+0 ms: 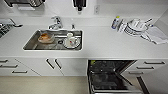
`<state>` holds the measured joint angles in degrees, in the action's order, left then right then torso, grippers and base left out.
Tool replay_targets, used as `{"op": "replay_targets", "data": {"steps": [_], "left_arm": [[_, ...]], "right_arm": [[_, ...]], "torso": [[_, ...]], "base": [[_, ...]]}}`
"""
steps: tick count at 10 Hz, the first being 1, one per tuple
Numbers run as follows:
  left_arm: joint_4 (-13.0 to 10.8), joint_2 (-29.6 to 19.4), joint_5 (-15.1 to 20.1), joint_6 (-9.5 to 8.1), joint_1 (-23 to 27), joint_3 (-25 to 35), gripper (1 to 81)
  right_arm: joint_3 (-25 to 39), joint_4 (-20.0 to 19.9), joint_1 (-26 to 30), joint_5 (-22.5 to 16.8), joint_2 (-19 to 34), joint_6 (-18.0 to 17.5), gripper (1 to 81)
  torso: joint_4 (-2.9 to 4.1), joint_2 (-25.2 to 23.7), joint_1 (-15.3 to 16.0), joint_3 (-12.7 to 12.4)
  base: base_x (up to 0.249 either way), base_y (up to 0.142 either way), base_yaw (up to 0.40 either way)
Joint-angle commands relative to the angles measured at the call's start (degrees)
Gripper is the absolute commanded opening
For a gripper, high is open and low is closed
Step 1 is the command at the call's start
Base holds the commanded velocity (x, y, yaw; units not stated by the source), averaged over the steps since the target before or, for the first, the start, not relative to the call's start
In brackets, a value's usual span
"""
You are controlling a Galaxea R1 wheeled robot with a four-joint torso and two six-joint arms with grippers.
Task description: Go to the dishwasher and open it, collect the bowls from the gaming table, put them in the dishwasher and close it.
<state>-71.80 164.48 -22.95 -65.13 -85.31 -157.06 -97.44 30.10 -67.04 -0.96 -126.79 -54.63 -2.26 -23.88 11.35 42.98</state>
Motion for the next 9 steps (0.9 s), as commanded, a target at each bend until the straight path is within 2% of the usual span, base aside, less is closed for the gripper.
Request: {"op": "replay_targets", "data": {"steps": [1, 2, 3, 4, 6, 7, 8, 9], "left_arm": [[-0.53, -0.46, 2.04, 0.18, -1.49, -0.26, 81.1], [-0.53, -0.37, 2.04, 0.18, -1.49, -0.26, 81.1], [-0.53, -0.37, 2.04, 0.18, -1.49, -0.26, 81.1], [-0.53, -0.37, 2.04, 0.18, -1.4, -0.26, 81.1], [-0.53, -0.46, 2.04, 0.18, -1.48, -0.26, 81.1], [-0.62, -0.63, 2.04, 0.18, -1.49, -0.26, 81.1], [-0.53, -0.81, 1.95, 0.18, -1.4, -0.26, 81.1], [-0.53, -0.9, 1.86, 0.18, -1.4, -0.26, 81.1]], "right_arm": [[-3.18, 3.04, -3.15, 1.4, -1.55, 0.49, 81.1], [-4.06, 3.47, -3.86, 1.4, -2.52, 0.49, 81.1], [-5.46, 3.56, -4.21, 1.4, -4.01, 0.49, 81.1], [-6.43, 3.56, -4.38, 1.4, -5.07, 0.49, 81.1], [-8.37, 4.0, -4.04, 1.4, -7.89, 0.49, 81.1], [-8.72, 4.09, -3.6, 1.05, -9.29, 0.49, 81.1], [-8.63, 4.09, -3.24, 0.96, -9.65, 0.49, 81.1], [-8.46, 4.09, -2.98, 0.79, -9.82, 0.49, 81.1]], "torso": [[0.0, -5.4, 3.5, 0.0], [0.0, -7.39, 4.74, 0.0], [0.0, -15.09, 9.66, -0.02], [0.0, -11.22, 7.12, -0.02], [0.0, -15.33, 9.69, -0.04], [0.0, -22.76, 14.44, -0.06], [0.0, -19.22, 12.13, -0.06], [0.0, -21.16, 13.35, 1.26]], "base": [[0.0, 0.0, 0.0], [0.0, 0.0, 0.0], [0.0, 0.0, 0.0], [0.0, 0.0, 0.0], [0.0, 0.0, 0.0], [0.0, 0.0, 0.0], [0.0, 0.0, 0.0], [0.0, 0.0, 0.0]]}}
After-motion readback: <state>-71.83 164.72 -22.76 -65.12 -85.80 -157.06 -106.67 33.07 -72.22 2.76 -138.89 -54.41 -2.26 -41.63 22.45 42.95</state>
